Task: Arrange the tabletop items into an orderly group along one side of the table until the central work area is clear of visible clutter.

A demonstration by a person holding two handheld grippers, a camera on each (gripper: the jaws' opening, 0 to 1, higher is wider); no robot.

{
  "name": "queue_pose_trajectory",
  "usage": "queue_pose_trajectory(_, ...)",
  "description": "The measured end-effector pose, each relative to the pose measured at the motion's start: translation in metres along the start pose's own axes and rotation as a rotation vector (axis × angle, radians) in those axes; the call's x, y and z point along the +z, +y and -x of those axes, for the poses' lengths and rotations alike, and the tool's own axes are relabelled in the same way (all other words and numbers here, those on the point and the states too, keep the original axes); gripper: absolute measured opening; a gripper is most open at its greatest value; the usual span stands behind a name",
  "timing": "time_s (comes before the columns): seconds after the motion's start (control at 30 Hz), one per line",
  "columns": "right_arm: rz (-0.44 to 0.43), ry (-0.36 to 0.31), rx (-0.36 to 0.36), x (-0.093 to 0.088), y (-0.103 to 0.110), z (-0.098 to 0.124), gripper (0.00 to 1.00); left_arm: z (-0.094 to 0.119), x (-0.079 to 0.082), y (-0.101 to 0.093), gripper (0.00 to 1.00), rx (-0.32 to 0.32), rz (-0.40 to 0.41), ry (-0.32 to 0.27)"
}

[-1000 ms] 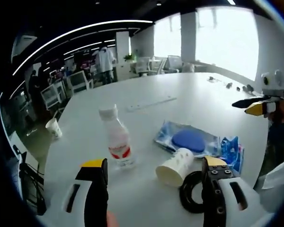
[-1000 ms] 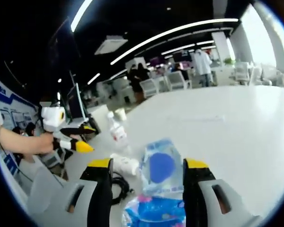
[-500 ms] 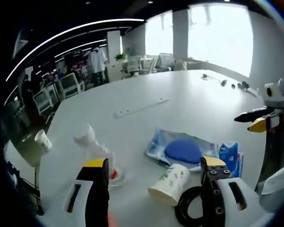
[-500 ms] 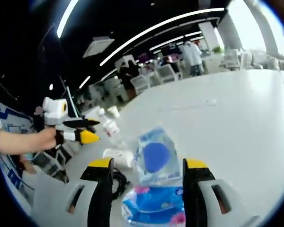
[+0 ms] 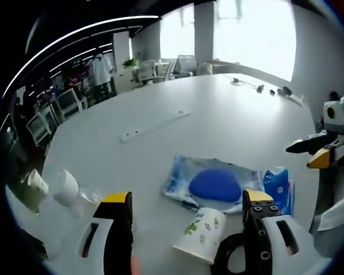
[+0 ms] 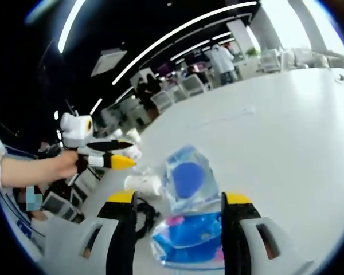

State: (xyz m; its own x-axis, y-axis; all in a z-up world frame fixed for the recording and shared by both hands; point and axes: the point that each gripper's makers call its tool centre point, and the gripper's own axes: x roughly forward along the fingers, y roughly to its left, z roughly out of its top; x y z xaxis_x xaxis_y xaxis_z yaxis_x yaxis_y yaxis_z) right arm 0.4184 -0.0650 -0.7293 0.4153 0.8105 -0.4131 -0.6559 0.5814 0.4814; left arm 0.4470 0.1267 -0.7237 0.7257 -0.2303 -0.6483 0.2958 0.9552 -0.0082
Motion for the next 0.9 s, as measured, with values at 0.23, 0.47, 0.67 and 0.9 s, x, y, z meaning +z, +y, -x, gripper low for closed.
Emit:
queue_pose_trajectory(0.23,-0.023,0.008,-0.002,-0.005,0.001,-0.003,0.56,-0.012,0.006,0.001,0.76,-0.033,-0.014,0.011)
queue_pose_trajectory(0.47,-0.071,0.006,-0.003,-0.011,0.002,-0.008,0.55,-0.028,0.008,0.000,0.75,-0.052,-0.033,0.029)
queue_pose_trajectory(0.67,-0.110,0.020,0.001,-0.018,0.003,-0.011,0.54,-0.039,0.004,0.002,0.76,-0.066,-0.043,0.058)
queue_pose_trajectory(0.9,-0.164,0.019,0.003,-0.022,0.001,-0.013,0.52,-0.046,0.000,0.003,0.76,-0.081,-0.038,0.078)
